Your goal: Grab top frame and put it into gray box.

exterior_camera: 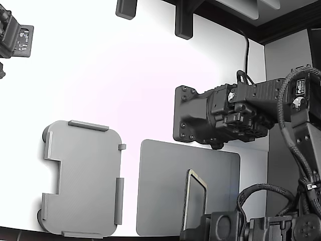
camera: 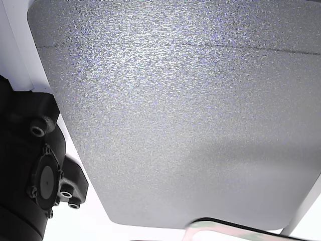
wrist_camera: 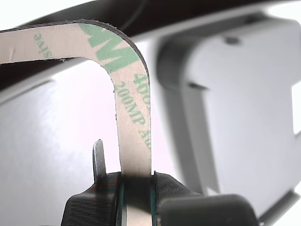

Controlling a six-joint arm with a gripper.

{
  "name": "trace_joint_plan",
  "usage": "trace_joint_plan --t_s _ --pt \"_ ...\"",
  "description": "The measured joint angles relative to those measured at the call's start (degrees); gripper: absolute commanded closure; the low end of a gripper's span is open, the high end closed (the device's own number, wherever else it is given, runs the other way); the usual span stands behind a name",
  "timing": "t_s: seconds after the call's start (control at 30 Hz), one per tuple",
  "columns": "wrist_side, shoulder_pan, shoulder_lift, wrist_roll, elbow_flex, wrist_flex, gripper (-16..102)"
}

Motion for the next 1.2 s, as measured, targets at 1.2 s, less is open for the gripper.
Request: trace_joint_plan --t_s 1.2 --pt "-9.05 -33.31 -2.46 107.23 -7.82 0.0 99"
